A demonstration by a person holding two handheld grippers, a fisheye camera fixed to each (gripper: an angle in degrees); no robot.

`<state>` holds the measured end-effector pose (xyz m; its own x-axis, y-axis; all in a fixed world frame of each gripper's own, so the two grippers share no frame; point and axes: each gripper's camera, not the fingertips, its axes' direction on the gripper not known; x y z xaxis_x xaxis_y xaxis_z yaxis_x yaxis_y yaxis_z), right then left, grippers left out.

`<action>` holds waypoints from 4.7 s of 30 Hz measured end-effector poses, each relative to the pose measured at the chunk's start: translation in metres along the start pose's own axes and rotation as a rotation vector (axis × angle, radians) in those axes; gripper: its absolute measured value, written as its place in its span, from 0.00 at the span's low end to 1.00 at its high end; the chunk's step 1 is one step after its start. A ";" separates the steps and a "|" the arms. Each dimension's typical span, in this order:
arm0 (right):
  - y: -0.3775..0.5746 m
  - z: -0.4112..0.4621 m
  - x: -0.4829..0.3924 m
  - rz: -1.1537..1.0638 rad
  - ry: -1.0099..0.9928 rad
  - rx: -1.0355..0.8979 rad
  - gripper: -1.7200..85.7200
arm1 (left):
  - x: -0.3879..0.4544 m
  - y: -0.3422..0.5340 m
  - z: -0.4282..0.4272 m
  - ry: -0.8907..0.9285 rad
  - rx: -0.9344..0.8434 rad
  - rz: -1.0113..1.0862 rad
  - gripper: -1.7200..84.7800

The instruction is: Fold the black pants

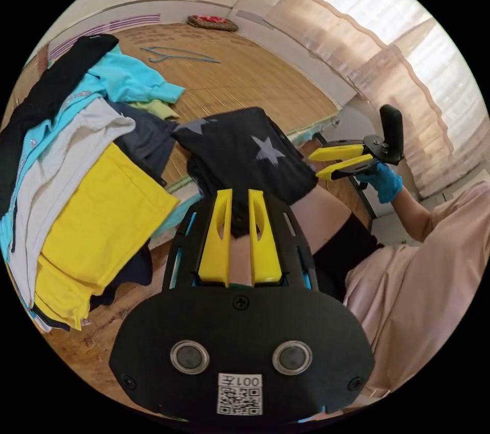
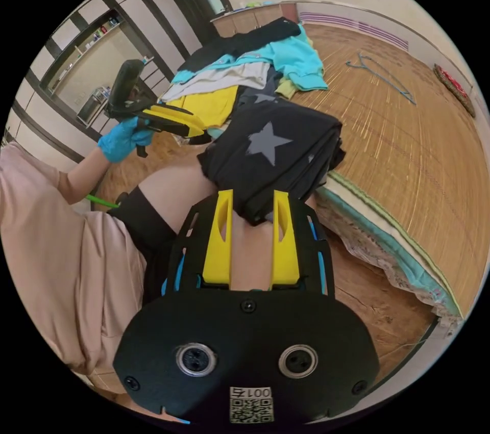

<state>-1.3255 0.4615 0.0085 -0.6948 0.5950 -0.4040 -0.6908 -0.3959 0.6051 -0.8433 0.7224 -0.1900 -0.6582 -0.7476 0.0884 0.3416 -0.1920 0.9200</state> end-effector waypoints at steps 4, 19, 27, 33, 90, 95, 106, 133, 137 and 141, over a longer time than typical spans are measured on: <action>0.004 0.016 -0.014 -0.029 0.076 -0.066 0.10 | 0.021 0.003 0.016 -0.042 -0.106 0.051 0.06; 0.005 -0.038 -0.011 0.162 0.078 0.217 0.03 | 0.077 0.001 0.031 -0.187 -0.224 0.071 0.08; 0.004 -0.047 -0.022 0.175 0.044 0.288 0.03 | 0.069 0.013 0.019 -0.011 -0.124 -0.037 0.03; 0.008 -0.053 -0.017 0.166 0.062 0.271 0.03 | 0.069 0.025 -0.006 -0.073 -0.065 -0.018 0.01; -0.055 0.027 -0.130 -0.151 0.277 0.025 0.09 | 0.199 0.043 -0.079 -0.370 0.075 0.175 0.15; -0.055 0.016 -0.114 -0.145 0.257 0.031 0.10 | 0.216 0.024 -0.051 -0.397 -0.016 0.346 0.16; -0.024 0.009 -0.075 -0.146 0.241 0.097 0.14 | 0.241 0.002 -0.032 -0.509 0.022 0.321 0.02; -0.008 -0.089 0.066 0.000 0.755 0.348 0.03 | 0.276 -0.211 -0.051 -0.277 0.251 0.334 0.02; -0.026 -0.113 0.146 -0.009 0.850 0.364 0.03 | 0.290 -0.301 -0.025 -0.345 0.279 0.371 0.02; -0.034 -0.136 0.222 0.021 1.015 0.420 0.04 | 0.312 -0.380 0.010 -0.428 0.325 0.388 0.02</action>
<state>-1.4833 0.5121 -0.1951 -0.6801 -0.3377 -0.6507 -0.6874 -0.0149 0.7261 -1.1852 0.5690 -0.5082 -0.7596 -0.3921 0.5189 0.4318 0.2926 0.8532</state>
